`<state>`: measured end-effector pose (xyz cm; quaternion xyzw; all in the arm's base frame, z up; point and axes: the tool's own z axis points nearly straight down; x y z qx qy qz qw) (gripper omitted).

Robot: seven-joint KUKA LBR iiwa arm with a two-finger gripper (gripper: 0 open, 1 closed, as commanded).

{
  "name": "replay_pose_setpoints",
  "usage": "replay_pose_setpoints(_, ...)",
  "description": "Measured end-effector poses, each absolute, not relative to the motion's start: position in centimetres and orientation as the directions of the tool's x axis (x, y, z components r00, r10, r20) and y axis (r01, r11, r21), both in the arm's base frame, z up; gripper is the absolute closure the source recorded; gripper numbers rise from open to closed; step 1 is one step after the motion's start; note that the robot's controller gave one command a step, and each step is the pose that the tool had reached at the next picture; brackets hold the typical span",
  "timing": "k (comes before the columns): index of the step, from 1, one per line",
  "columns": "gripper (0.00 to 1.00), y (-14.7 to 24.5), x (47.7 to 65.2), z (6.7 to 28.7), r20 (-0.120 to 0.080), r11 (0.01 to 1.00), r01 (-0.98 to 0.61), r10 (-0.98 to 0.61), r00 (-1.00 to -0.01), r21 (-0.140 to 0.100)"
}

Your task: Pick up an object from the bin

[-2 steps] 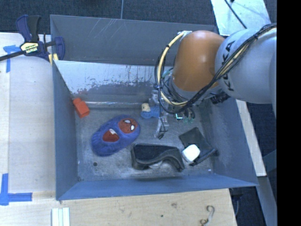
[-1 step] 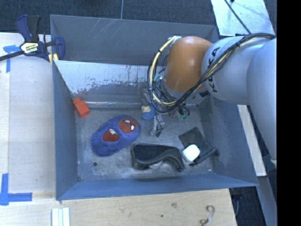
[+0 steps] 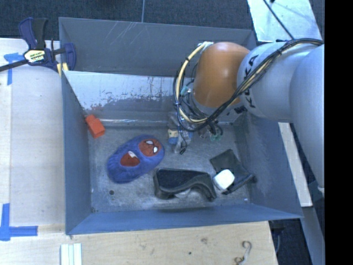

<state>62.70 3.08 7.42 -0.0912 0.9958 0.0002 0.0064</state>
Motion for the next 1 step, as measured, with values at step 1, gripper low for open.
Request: replay_pose_setpoints(1,1.00,1.89,61.99,29.21,-0.013,0.973,-0.230,-0.230,-0.973,-0.003)
